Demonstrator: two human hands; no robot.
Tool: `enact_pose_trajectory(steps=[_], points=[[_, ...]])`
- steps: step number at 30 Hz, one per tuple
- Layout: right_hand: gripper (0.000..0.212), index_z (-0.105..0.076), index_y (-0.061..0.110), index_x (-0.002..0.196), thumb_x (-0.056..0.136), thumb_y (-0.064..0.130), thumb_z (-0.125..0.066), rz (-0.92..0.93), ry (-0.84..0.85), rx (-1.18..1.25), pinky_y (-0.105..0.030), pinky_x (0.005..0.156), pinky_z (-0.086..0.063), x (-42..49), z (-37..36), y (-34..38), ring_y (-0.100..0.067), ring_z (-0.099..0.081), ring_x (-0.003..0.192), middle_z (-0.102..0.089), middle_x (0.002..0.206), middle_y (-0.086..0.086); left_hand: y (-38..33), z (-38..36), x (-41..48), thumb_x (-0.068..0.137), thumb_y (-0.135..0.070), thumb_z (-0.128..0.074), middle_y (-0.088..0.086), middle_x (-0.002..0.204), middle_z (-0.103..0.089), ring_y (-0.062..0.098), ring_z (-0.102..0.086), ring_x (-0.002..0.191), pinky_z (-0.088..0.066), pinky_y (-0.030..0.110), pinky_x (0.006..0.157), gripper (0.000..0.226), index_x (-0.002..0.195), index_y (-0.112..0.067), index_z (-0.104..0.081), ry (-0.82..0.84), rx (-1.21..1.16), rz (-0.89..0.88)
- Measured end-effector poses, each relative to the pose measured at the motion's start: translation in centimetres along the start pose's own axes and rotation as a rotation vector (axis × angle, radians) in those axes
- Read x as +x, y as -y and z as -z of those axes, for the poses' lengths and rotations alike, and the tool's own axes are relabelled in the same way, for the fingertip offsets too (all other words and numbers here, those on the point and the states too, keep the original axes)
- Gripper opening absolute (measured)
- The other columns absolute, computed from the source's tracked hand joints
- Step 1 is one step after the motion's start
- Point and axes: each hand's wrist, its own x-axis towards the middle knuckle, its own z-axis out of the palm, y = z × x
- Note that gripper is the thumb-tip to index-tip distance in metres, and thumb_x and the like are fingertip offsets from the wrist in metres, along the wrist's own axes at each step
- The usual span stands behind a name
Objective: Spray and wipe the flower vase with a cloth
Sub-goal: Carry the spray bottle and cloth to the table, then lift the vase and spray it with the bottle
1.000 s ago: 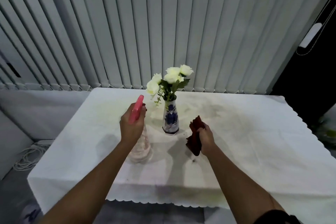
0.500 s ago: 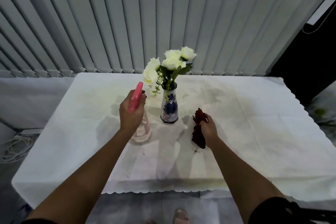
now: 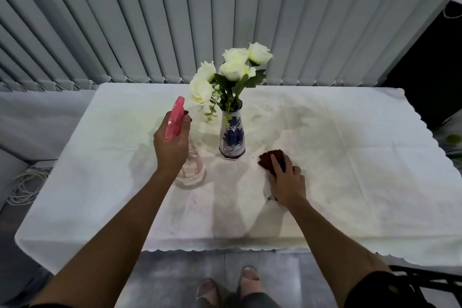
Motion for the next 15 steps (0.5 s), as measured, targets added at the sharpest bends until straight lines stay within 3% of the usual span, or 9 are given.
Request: enact_pose_trajectory(steps=[9,12,15], points=[[0.056,-0.011,0.033,0.151,0.099,0.044,-0.027,-0.109,-0.092,0.031,-0.046,0.095,-0.035,-1.4,-1.2,2.4,-0.035,-0.036,0.125,-0.008,0.16,-0.009,-0.2,-0.5,-0.3,0.089,-0.035,-0.061,-0.016,0.094,-0.069,0.015,-0.068,0.093,-0.055,0.046,0.089,0.03,0.096,-0.064,-0.059,-0.062,-0.038,0.034],[0.058,-0.029,0.027,0.148,0.094,0.044,-0.044,-0.106,-0.139,0.027,-0.046,0.084,-0.041,-1.6,-1.2,2.8,-0.038,-0.047,0.115,-0.025,0.155,-0.017,0.0,-0.5,-0.1,0.087,-0.038,-0.061,-0.02,0.091,-0.07,0.013,-0.068,0.091,-0.056,0.045,0.088,0.027,0.098,-0.063,-0.059,-0.056,-0.041,0.035],[0.059,-0.043,0.022,0.141,0.088,0.044,-0.056,-0.065,-0.15,-0.021,-0.045,0.071,-0.046,-1.7,-1.5,2.5,-0.039,-0.056,0.101,-0.041,0.145,-0.021,0.3,-0.4,-0.1,0.086,-0.04,-0.06,-0.013,0.097,-0.07,0.014,-0.068,0.093,-0.056,0.044,0.088,0.025,0.103,-0.06,-0.058,-0.06,-0.04,0.03]])
